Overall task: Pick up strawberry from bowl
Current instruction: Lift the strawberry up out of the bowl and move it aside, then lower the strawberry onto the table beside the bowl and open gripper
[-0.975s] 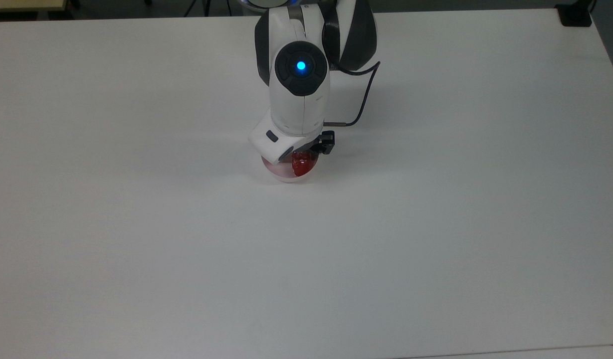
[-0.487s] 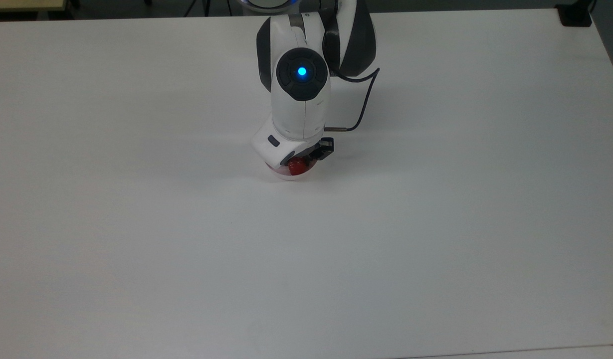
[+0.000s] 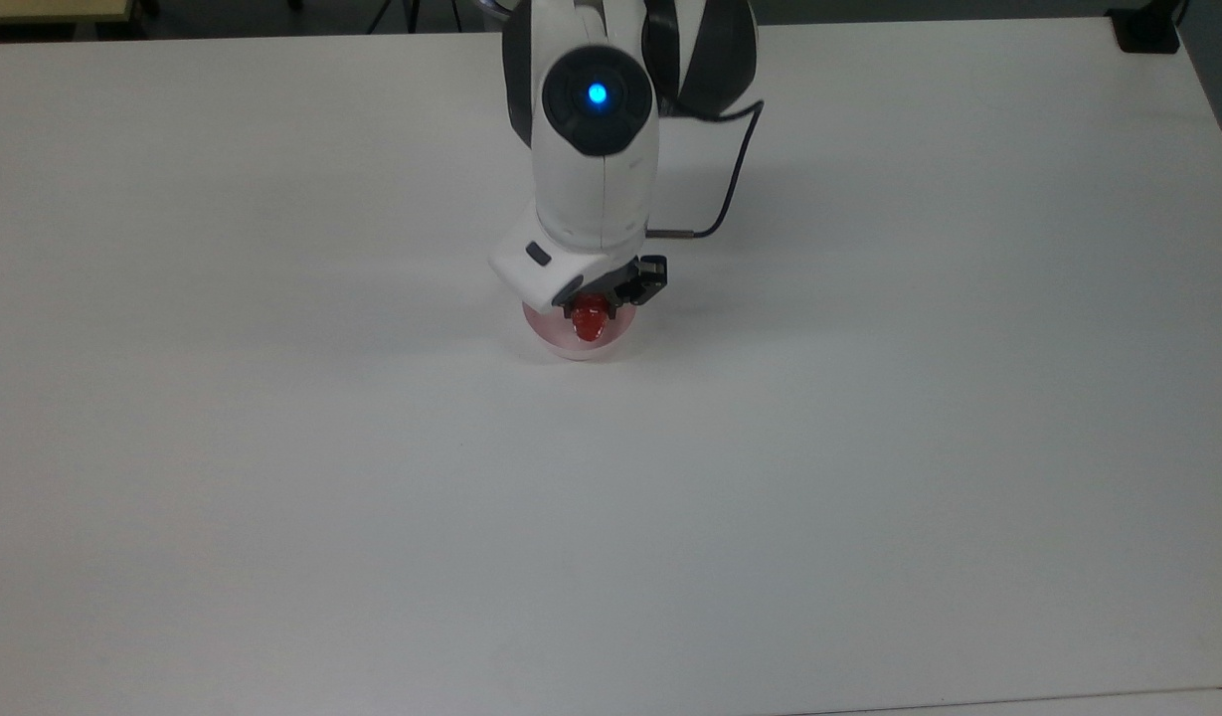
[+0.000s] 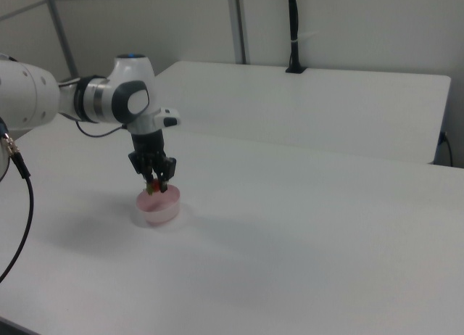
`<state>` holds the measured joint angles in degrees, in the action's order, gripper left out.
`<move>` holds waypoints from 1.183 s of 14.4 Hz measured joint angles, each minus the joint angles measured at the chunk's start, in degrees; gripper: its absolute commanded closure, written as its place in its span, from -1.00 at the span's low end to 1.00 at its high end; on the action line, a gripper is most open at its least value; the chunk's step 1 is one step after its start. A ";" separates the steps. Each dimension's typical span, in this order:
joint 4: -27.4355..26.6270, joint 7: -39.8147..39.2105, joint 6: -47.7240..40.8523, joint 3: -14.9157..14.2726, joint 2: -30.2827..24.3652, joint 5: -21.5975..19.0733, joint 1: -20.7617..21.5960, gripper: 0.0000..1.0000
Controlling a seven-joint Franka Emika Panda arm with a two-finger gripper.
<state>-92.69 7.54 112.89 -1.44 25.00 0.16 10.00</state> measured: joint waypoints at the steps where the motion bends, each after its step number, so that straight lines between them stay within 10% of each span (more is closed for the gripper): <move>1: 0.72 -0.28 -1.07 -0.19 -0.78 -0.51 -0.11 0.27; 11: 1.13 -13.97 5.53 -8.29 3.23 -1.20 -8.32 0.12; 14: 1.12 -14.09 7.13 -8.28 4.88 -1.20 -8.48 -0.87; 17: 1.20 -14.07 7.17 -8.27 5.17 -1.20 -8.21 -1.00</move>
<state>-91.48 -6.53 120.06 -9.72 30.17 -1.04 1.79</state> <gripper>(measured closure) 0.282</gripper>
